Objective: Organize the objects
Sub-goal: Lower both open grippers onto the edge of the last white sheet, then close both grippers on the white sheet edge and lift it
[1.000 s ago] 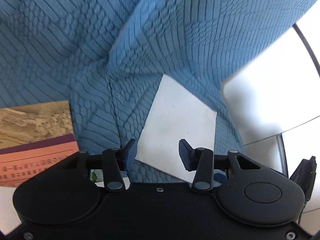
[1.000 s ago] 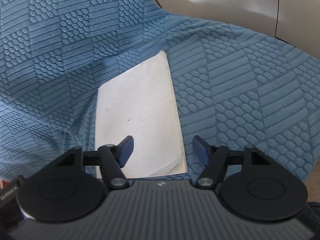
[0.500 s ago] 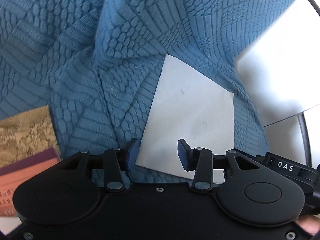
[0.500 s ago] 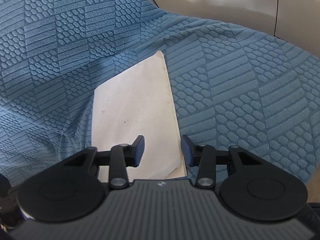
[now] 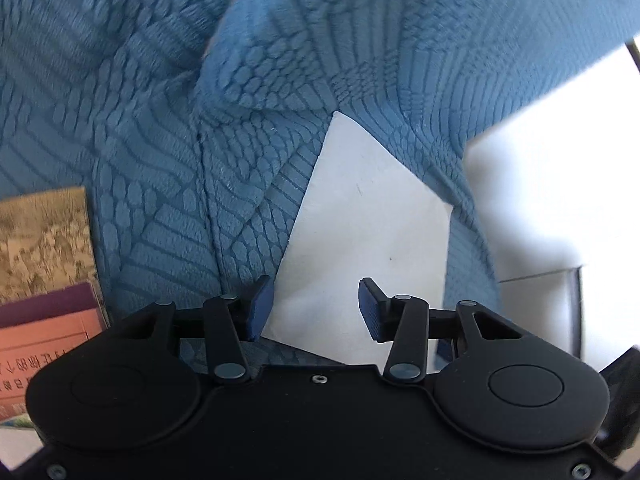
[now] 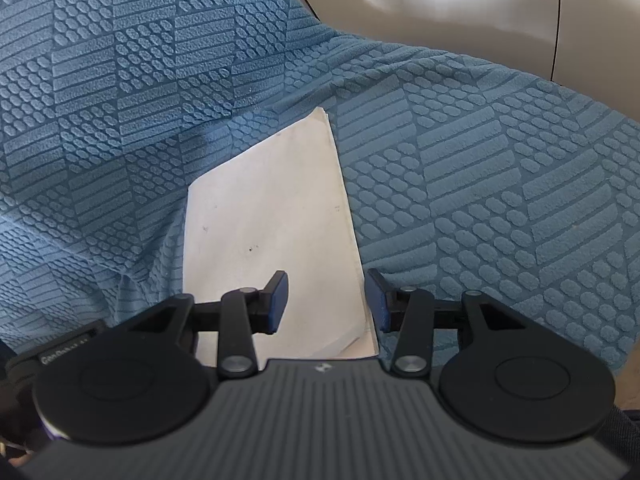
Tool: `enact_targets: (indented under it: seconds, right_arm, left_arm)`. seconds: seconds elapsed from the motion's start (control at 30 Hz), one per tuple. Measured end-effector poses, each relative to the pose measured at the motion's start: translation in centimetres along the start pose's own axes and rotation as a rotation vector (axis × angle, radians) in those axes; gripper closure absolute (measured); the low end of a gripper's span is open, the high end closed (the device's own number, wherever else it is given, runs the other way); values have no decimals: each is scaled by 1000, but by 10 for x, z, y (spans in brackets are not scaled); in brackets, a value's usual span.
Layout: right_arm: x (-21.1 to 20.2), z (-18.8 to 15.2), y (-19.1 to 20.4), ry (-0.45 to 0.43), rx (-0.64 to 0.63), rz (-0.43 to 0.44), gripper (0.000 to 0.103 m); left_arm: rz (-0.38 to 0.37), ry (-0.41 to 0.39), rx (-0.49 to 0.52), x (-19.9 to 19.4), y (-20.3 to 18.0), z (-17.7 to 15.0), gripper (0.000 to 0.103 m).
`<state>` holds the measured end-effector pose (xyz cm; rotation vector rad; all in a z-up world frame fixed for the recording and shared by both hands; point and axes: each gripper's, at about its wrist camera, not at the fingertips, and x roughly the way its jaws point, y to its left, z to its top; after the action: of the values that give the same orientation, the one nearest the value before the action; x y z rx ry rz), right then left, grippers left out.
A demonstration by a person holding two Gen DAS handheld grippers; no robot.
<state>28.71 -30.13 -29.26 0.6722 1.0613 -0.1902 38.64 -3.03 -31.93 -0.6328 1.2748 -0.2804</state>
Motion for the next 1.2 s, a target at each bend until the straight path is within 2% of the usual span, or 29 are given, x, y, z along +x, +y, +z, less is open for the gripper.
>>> enact_targets:
  seconds: [0.13, 0.17, 0.2, 0.23, 0.27, 0.3, 0.37, 0.47, 0.73, 0.9, 1.0, 1.13, 1.2]
  right_arm:
    - [0, 1, -3, -2, 35, 17, 57]
    - [0, 1, -4, -2, 45, 23, 57]
    - [0, 1, -5, -2, 55, 28, 57]
    - [0, 1, -6, -2, 66, 35, 57]
    - [1, 1, -7, 1, 79, 47, 57]
    - [1, 2, -8, 8, 94, 64, 57]
    - [1, 2, -10, 10, 122, 82, 57]
    - [1, 1, -12, 9, 148, 94, 57]
    - [0, 2, -15, 15, 157, 107, 59]
    - [0, 1, -9, 14, 120, 94, 58]
    - [1, 3, -7, 25, 121, 103, 55]
    - [2, 5, -17, 49, 189, 150, 55]
    - [3, 6, -24, 67, 240, 182, 49]
  left_arm:
    - [-56, 27, -54, -1, 6, 3, 60]
    - [-81, 31, -62, -1, 6, 3, 63]
    - [-134, 48, -80, -1, 6, 4, 71]
    - [-202, 87, -105, 2, 7, 4, 74]
    - [-255, 120, -119, 6, 5, 3, 75]
    - [-259, 123, -109, 8, 1, 2, 74]
    - [-186, 103, -68, 9, -8, -1, 73]
    - [-142, 107, -61, 15, -13, -2, 74]
    - [53, 0, 58, -6, -16, 6, 71]
    - [43, 2, 47, -5, -5, 6, 74]
    - [4, 39, 55, 4, -10, 2, 78]
    - [4, 44, 75, 9, -17, -2, 82]
    - [2, 45, 58, 12, -15, -2, 85]
